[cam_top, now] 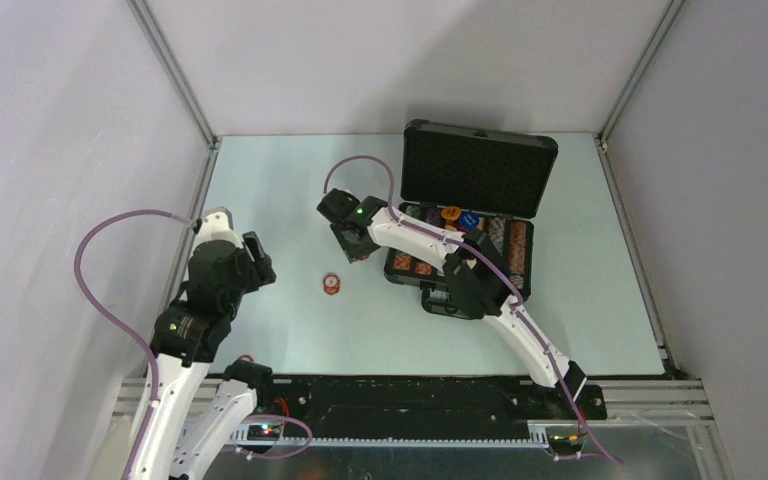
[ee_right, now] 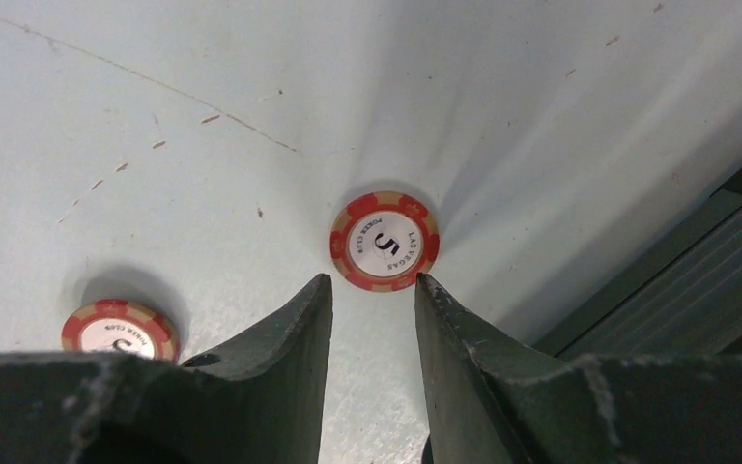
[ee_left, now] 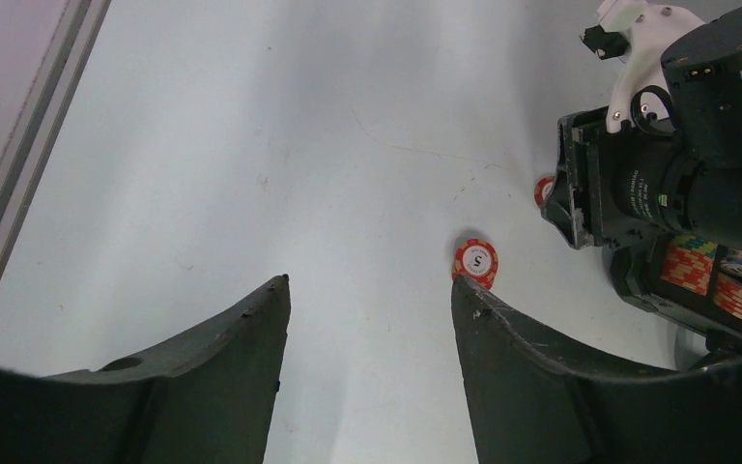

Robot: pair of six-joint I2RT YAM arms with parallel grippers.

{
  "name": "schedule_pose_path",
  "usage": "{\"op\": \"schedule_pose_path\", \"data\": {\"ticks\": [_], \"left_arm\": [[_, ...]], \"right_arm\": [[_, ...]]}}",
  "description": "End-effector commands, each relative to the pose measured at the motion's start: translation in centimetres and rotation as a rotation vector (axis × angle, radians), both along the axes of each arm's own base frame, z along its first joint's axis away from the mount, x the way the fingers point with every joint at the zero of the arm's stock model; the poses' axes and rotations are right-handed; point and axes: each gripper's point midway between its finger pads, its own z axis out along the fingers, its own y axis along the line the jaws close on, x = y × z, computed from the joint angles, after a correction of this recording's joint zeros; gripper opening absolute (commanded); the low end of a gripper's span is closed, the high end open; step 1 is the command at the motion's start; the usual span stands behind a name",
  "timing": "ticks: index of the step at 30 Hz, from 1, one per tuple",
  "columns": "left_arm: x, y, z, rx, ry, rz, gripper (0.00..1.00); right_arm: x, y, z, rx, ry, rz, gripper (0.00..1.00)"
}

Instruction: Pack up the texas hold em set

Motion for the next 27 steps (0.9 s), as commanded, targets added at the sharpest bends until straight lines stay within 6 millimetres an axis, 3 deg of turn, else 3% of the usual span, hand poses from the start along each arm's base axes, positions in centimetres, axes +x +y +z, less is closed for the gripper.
{"op": "schedule_pose_path", "data": {"ticks": [1,5,8,12,20,27], "left_arm": [[0.5,-0.3,0.0,0.011,-0.009,-0.022,0.68],[0.5,-0.3,0.0,0.011,-0.009,-0.022,0.67],[0.5,-0.3,-0.1,0.011,-0.008,-0.023,0.67],[0.5,-0.3,0.0,0.011,-0.01,-0.024,0.68],[0.5,-0.3,0.0,0.011,-0.011,-0.025,0.68],[0.5,-0.3,-0.1,0.012,-0.009,-0.023,0.68]], "right_arm": [[-0.1,1.0,4.7,0.063,-0.075,0.017,0.41],[0.1,1.1,5.0,0.073,-0.079,0.016,0.45],[0.7,0.9,4.7,0.077,-0.074,0.004,0.57],[1.7,0.5,4.0,0.077,-0.061,-0.012,0.63],[2.5,1.0,2.1,0.084,-0.016,0.016,0.65],[1.8,1.2,-0.2,0.048,0.021,0.038,0.65]]}}
